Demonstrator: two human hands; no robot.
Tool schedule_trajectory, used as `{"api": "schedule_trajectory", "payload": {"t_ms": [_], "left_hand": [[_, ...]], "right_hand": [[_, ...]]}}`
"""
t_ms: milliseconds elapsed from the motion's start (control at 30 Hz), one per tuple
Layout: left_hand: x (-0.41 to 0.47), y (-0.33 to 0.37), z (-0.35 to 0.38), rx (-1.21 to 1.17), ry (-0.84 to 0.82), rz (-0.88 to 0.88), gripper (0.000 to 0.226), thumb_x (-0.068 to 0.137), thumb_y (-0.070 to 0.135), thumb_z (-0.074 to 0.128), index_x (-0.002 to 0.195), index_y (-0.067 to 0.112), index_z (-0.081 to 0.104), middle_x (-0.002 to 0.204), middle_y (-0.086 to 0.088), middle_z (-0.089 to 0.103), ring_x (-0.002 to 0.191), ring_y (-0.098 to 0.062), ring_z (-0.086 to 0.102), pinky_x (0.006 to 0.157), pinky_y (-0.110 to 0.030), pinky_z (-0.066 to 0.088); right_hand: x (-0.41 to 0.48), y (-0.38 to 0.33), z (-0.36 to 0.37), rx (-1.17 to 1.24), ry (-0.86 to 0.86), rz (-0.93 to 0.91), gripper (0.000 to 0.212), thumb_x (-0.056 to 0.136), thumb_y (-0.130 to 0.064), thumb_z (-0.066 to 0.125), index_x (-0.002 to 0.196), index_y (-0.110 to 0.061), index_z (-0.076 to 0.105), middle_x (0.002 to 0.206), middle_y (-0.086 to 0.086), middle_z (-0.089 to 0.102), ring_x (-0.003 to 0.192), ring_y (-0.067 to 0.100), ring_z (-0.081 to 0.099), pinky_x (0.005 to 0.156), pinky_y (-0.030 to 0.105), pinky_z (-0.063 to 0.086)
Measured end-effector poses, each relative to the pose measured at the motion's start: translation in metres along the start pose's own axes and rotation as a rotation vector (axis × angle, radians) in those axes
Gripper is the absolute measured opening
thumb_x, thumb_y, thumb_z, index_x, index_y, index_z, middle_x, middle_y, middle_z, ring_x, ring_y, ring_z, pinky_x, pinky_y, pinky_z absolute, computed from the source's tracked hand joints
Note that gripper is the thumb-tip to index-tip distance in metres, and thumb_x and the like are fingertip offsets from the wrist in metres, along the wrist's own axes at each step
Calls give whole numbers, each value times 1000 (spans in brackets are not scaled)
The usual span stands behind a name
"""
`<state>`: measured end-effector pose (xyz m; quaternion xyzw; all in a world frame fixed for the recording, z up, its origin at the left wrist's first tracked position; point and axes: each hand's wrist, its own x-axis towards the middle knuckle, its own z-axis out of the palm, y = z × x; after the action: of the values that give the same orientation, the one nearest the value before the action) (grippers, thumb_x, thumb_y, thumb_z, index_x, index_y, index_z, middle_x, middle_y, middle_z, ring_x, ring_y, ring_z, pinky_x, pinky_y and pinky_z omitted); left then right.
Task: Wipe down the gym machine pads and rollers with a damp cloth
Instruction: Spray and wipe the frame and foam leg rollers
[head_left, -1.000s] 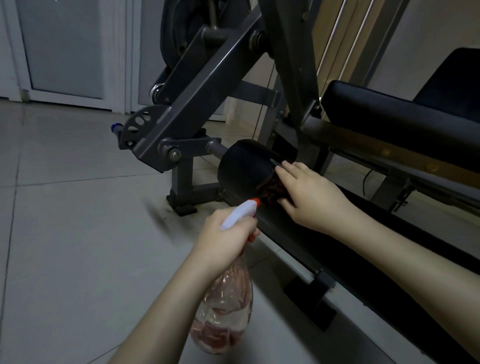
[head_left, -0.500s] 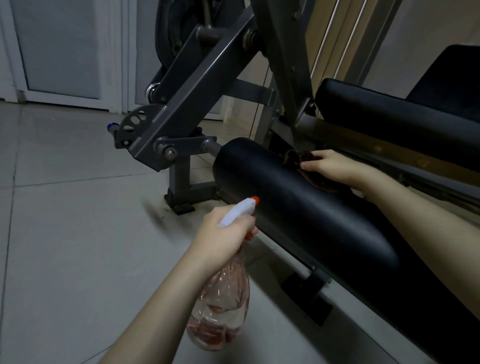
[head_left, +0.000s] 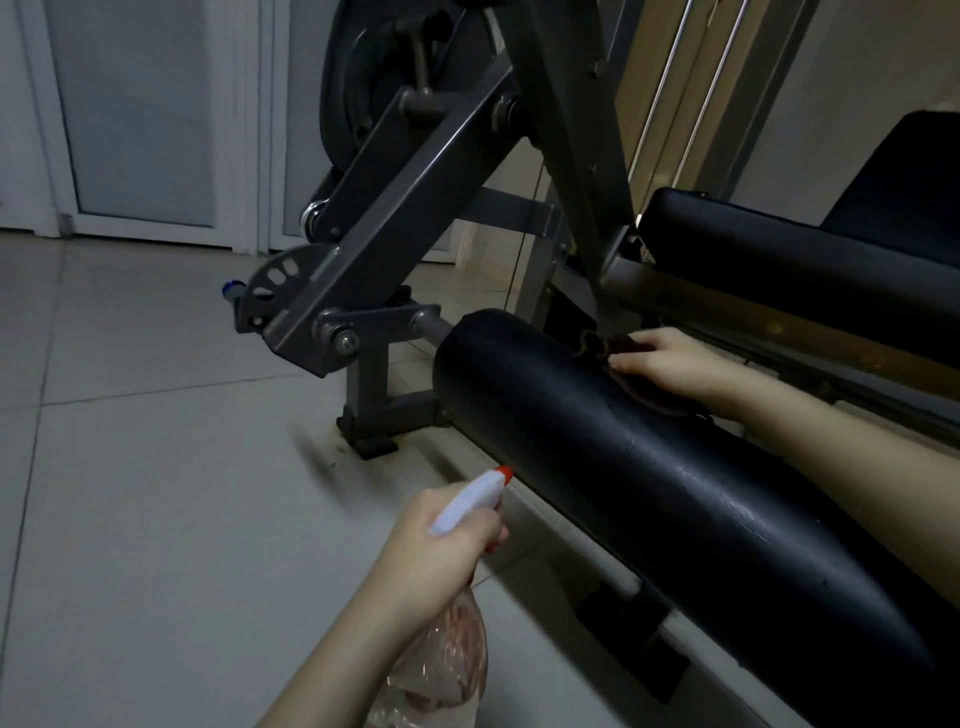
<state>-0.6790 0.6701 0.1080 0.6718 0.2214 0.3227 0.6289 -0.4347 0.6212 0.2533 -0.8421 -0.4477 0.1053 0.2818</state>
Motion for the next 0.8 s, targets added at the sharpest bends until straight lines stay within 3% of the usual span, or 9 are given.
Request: {"api": "schedule_trajectory", "payload": {"t_ms": [100, 200, 267, 400, 467, 600, 800], "left_hand": [[4, -6, 1, -35, 21, -47, 40, 74, 40, 56, 75, 0, 58, 72, -7, 59, 68, -16, 49, 65, -31, 36], [7, -10, 1, -44, 44, -89, 30, 79, 34, 60, 76, 5, 64, 74, -4, 65, 68, -15, 53, 64, -27, 39], [9, -12, 3, -36, 39, -99, 30, 74, 36, 58, 74, 7, 64, 74, -5, 65, 67, -16, 52, 65, -28, 39], [11, -10, 7, -23, 27, -72, 33, 74, 37, 55, 74, 5, 60, 73, -11, 63, 67, -17, 51, 65, -31, 38], [10, -10, 9, -5, 19, -53, 31, 74, 36, 53, 75, 6, 62, 78, -18, 66, 69, -18, 54, 66, -32, 39], [8, -7, 9, 2, 20, -47, 27, 74, 34, 54, 73, 8, 64, 82, -18, 68, 69, -18, 57, 67, -33, 41], [4, 0, 10, 68, 25, -26, 25, 73, 35, 53, 76, 12, 63, 86, -23, 66, 69, -20, 56, 65, -34, 39]], "right_hand": [[23, -25, 19, -71, 28, -89, 7, 92, -27, 57, 94, -26, 64, 95, 3, 67, 83, 15, 64, 75, 30, 52], [47, -60, 45, -180, 18, -198, 30, 95, -30, 52, 123, -20, 56, 111, 0, 61, 93, 13, 59, 75, 25, 48], [60, -79, 59, -244, 8, -242, 39, 97, -33, 49, 133, -18, 49, 119, 2, 57, 99, 16, 56, 80, 28, 47], [61, -84, 63, -364, -13, -272, 46, 98, -37, 45, 139, -18, 42, 131, 10, 53, 113, 25, 55, 94, 37, 47], [50, -71, 55, -412, -46, -334, 43, 97, -34, 47, 138, -21, 44, 126, 7, 57, 108, 21, 58, 91, 34, 49], [36, -60, 48, -471, -94, -387, 40, 96, -33, 49, 135, -27, 46, 120, 1, 60, 100, 13, 59, 82, 26, 50], [33, -71, 54, -491, -34, -321, 51, 97, -38, 45, 143, -19, 35, 135, 10, 51, 115, 25, 54, 94, 35, 47]]}}
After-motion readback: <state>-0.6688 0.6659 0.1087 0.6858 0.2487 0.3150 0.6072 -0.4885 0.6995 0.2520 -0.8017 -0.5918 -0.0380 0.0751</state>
